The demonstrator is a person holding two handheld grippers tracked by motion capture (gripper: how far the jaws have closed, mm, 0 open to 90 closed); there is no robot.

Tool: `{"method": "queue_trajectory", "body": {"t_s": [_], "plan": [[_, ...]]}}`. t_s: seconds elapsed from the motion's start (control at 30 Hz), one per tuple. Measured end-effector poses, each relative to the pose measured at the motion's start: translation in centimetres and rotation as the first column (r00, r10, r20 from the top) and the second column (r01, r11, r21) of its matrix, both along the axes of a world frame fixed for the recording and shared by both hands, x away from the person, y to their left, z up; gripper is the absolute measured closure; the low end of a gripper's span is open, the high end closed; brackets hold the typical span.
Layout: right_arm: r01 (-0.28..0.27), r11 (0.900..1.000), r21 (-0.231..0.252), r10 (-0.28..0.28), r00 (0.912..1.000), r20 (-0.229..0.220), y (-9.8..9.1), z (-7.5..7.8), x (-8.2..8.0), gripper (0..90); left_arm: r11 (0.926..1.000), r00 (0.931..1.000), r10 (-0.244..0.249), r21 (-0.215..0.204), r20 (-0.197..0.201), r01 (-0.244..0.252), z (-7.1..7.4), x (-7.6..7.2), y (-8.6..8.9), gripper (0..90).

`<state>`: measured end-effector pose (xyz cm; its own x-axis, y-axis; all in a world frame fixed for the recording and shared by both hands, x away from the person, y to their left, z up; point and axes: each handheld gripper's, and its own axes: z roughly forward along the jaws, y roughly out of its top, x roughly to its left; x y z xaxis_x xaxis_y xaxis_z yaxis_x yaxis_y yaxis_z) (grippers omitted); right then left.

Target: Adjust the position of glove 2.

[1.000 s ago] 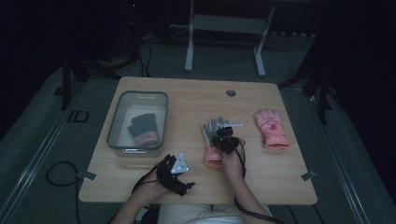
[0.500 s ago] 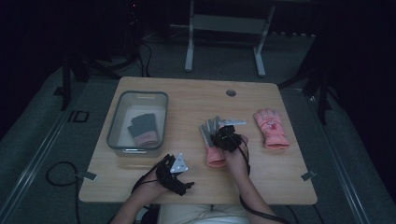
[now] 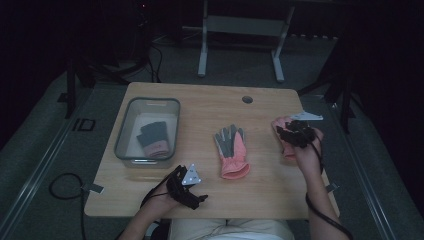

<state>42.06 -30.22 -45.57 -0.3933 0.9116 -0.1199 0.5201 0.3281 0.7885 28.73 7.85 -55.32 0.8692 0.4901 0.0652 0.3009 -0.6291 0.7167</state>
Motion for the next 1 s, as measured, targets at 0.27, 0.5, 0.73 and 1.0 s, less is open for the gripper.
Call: {"method": "queue_trajectory", "body": {"t_s": [0.27,0.5,0.73,1.0], "plan": [[0.074,0.9972,-0.012,-0.074,0.9954,-0.060,-5.4,-2.7,2.7,56.0,0.9999,1.0000,0.006,-0.008,-0.003,-0.006,0.0,0.0,0.1,7.6],[0.066,0.9955,-0.068,-0.074,0.9908,-0.114,-5.4,-5.7,4.1,50.9,0.9998,0.9999,0.015,-0.014,-0.005,-0.015,0.1,0.0,0.2,7.6],[0.085,0.9946,-0.059,-0.094,0.9829,-0.158,-5.1,-7.3,4.8,59.7,0.9994,0.9997,0.023,-0.027,-0.008,-0.023,0.1,0.1,0.4,7.6],[0.141,0.9900,0.005,-0.137,0.9713,-0.194,-5.3,-7.1,5.2,83.1,0.9996,0.9998,0.020,-0.018,-0.001,-0.020,0.0,0.1,0.3,7.6]]}}
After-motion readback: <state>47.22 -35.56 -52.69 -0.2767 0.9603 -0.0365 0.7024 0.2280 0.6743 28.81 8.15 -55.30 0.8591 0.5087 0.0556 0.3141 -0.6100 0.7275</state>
